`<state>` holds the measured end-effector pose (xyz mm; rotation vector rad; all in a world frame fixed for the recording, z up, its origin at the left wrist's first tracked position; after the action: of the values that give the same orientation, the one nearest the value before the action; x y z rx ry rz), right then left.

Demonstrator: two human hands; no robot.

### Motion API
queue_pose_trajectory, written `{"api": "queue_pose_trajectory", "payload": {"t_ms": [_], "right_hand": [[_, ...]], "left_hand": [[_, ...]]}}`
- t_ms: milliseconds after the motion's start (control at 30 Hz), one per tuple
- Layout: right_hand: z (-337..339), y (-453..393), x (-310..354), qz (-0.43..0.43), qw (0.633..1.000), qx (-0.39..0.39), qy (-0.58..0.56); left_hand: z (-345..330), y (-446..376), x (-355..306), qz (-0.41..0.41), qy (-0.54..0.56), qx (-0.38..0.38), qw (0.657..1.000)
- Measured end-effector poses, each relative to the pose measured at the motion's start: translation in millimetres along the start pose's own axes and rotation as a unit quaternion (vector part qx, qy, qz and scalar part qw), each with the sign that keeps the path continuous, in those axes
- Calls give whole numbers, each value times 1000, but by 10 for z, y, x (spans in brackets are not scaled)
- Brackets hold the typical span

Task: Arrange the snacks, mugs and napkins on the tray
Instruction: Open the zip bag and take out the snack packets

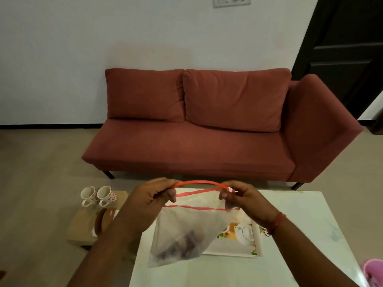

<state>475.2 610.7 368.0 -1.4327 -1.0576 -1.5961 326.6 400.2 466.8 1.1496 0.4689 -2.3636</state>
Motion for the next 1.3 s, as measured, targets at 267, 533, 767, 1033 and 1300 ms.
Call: {"api": "queue_pose_trajectory", "payload": {"t_ms": [267,533,767,1033,1300], "right_hand": [[126,84,549,164,973,-22,163],[251,99,709,175,946,-152,226],[251,119,813,164,925,-159,302],[79,133,961,216,910,-145,322],[133,236,1099,227,883,-194,363]], "left_hand": [[76,-59,432,108,26,-70,991],[-13,-186,407,91,25,-103,990],[-196,-362,2,26,-30,-32,999],[-759,-655,-575,-105,-106,34,988],[-776,-643,-585,-173,-137,-48,974]]}}
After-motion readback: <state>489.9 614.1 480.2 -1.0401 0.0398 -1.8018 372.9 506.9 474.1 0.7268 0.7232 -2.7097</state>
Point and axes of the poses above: each hand's wrist, its own y-axis away from the middle knuckle, its own z-axis out of the back of the hand, x = y × z, the point moved 4 cm from there along -y, towards the middle knuckle, and after that the axes turned 3 degrees about z, right-handed, at the moved point
